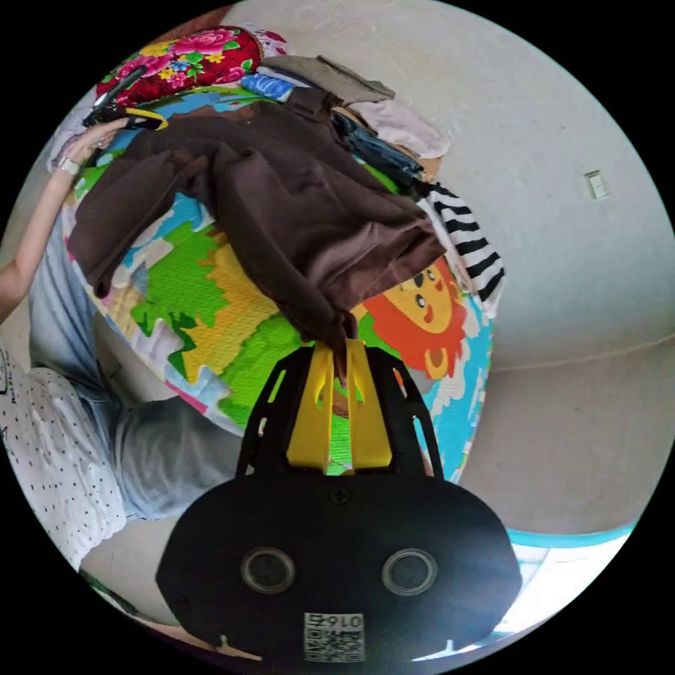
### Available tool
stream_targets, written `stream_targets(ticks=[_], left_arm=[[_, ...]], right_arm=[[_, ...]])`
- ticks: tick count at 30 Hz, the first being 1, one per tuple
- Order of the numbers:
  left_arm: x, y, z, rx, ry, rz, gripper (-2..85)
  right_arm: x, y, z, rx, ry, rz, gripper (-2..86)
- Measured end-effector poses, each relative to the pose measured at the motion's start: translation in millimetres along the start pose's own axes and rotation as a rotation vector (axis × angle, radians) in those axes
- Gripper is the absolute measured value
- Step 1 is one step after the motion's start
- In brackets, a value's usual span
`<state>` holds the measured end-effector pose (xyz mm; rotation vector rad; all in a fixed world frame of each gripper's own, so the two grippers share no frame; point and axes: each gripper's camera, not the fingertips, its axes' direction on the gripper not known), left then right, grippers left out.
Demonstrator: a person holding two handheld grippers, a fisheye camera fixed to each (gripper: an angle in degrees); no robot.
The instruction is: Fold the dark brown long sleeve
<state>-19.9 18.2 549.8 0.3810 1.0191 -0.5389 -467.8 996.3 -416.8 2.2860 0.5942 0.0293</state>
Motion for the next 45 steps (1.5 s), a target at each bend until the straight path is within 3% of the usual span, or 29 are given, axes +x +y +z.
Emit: stream_targets(ticks=[2,3,5,7,8,11,16,22,26,37,39,41,45], left_arm=[[-3,3,-11,0.093,0.052,-0.009,-0.5],[-8,6,-17,0.136,0.147,-0.015,-0.6],[-18,9,-19,0.148,0.262,-0.024,-0.5],[-30,12,-17,0.142,0.323,-0.048,0.0],[-38,13,-15,0.121,0.358,-0.054,0.9],[-52,14,-11,0.089,0.431,-0.071,5.4],[-63,16,-10,0.047,0.422,-0.114,8.6],[-68,21,-7,0.028,0.654,-0.115,8.6],[-92,34,-10,0.106,0.813,-0.258,8.6],[-33,47,-64,0.050,0.564,0.091,9.4],[4,55,-83,0.101,0.388,0.283,10.2],[31,61,-95,0.171,0.263,0.330,11.0],[82,67,-97,0.161,0.209,0.471,10.7]], right_arm=[[13,-7,-31,0.036,0.342,0.093,2.0],[15,-7,-45,0.089,0.419,0.127,1.9],[-1,12,-100,0.398,0.635,0.160,1.5],[-22,24,-101,0.354,0.719,0.046,1.3],[-31,31,-84,0.200,0.670,-0.045,1.3],[-45,62,-44,-0.021,0.449,-0.101,1.2],[-72,97,-23,-0.071,0.379,-0.062,1.3],[-87,100,-30,-0.069,0.416,-0.032,1.4],[-90,99,-38,-0.062,0.430,-0.013,1.4],[-86,117,-47,-0.069,0.416,-0.016,1.5],[-84,120,-48,-0.068,0.417,-0.017,1.5],[-79,124,-49,-0.070,0.409,-0.019,1.5],[-67,129,-50,-0.071,0.398,-0.015,1.5]])
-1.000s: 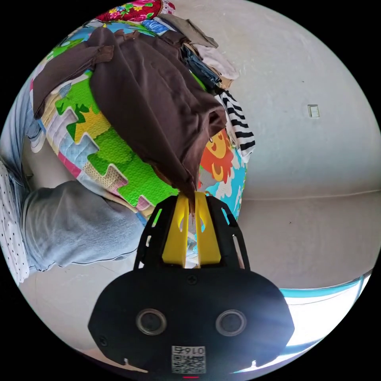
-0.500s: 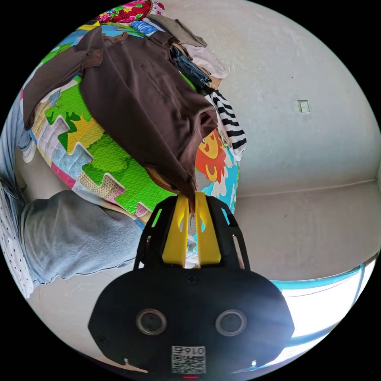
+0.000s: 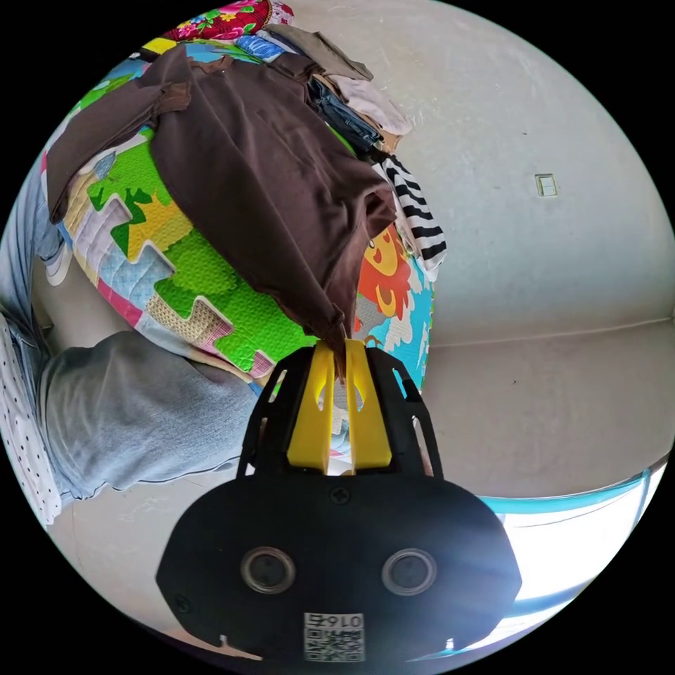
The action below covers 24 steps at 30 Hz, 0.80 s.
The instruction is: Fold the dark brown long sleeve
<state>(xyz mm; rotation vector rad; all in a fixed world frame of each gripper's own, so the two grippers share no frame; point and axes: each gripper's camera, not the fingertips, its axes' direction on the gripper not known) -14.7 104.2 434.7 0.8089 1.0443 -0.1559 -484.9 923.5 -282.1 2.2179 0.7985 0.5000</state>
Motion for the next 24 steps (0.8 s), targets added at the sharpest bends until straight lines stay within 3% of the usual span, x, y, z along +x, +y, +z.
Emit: stream_targets(ticks=[4,16,24], left_arm=[[20,-6,4,-0.061,-0.057,0.007,6.8],[105,66,-106,0.292,-0.038,0.214,0.5],[141,91,-96,0.132,-0.085,0.245,4.6]], right_arm=[[15,8,4,0.008,-0.007,0.002,1.5],[101,35,29,0.068,-0.033,0.136,1.6],[166,58,81,0.012,-0.297,0.109,2.9]])
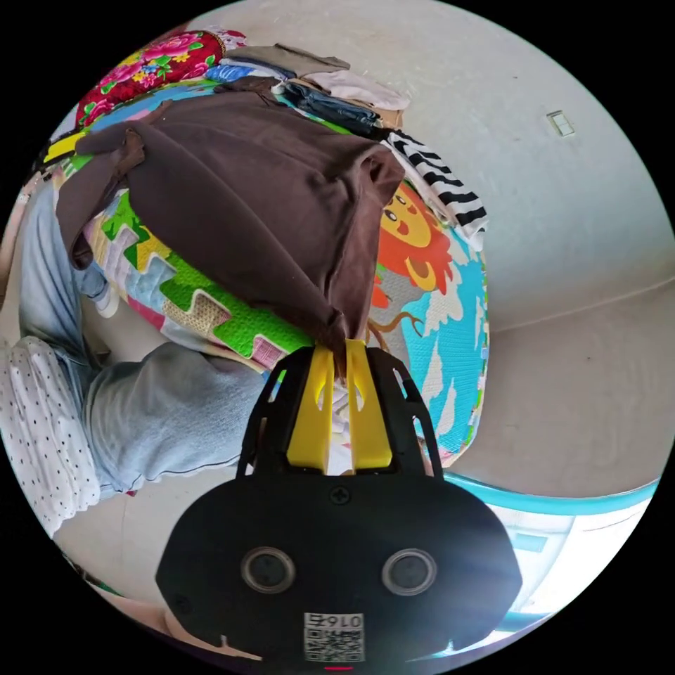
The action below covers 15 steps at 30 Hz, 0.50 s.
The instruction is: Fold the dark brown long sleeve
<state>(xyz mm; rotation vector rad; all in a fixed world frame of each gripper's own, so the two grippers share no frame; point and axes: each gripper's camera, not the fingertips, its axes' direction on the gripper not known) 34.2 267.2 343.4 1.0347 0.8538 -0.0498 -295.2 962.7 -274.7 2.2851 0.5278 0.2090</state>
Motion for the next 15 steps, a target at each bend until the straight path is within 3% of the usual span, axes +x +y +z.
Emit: stream_targets(ticks=[4,5,7,11,15], left_arm=[[-30,13,-14,0.026,-0.047,-0.223,3.0],[-49,19,-21,0.066,-0.054,-0.361,1.6],[-74,25,-26,0.136,0.017,-0.515,-0.1],[-87,-3,3,0.225,0.234,-0.538,-0.9],[-75,-73,75,0.100,0.312,-0.449,-1.0]], right_arm=[[59,21,-11,0.077,-0.207,0.058,5.7],[80,31,-19,0.125,-0.281,0.080,6.2],[114,45,-32,0.241,-0.364,0.153,6.5],[179,60,-39,0.557,-0.467,0.357,7.4],[201,12,-9,0.479,-0.466,0.356,8.2]])
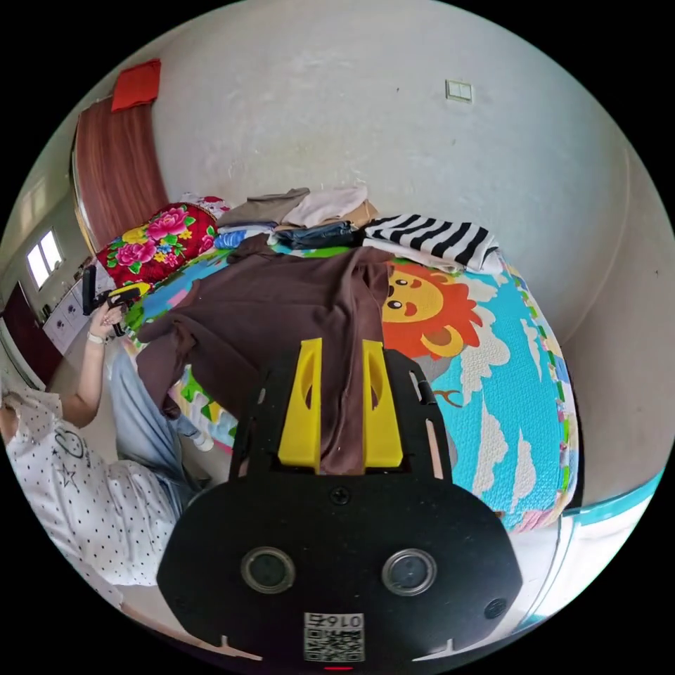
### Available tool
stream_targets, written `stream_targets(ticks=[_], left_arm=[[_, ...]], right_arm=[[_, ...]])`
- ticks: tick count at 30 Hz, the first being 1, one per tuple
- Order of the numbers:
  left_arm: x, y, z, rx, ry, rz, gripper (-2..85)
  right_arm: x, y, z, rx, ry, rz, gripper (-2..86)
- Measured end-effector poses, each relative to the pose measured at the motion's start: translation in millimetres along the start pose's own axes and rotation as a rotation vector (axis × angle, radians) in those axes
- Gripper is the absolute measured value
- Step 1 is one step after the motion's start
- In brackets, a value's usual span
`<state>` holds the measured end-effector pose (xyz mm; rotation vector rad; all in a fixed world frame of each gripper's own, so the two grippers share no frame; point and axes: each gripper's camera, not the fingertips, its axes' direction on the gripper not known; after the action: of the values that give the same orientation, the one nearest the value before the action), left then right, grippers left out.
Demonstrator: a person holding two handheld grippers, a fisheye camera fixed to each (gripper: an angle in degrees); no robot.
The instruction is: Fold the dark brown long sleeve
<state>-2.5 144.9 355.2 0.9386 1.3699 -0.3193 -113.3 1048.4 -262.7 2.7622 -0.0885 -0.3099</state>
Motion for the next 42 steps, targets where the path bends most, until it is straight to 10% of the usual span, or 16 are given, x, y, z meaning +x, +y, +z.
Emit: stream_targets(ticks=[10,28,34,42], left_arm=[[20,-74,230,-0.463,-0.039,0.100,-1.0],[1,-72,323,-0.348,0.042,0.012,-1.0],[10,-77,356,-0.347,0.020,0.028,-1.0],[42,-85,402,-0.341,-0.097,0.109,-0.9]], right_arm=[[89,-184,137,-0.269,0.051,0.059,9.0],[216,-227,145,-0.251,-0.124,0.115,0.0],[222,-214,163,-0.548,-0.098,-0.012,0.6],[259,-291,130,-0.181,-0.038,0.116,6.7]])
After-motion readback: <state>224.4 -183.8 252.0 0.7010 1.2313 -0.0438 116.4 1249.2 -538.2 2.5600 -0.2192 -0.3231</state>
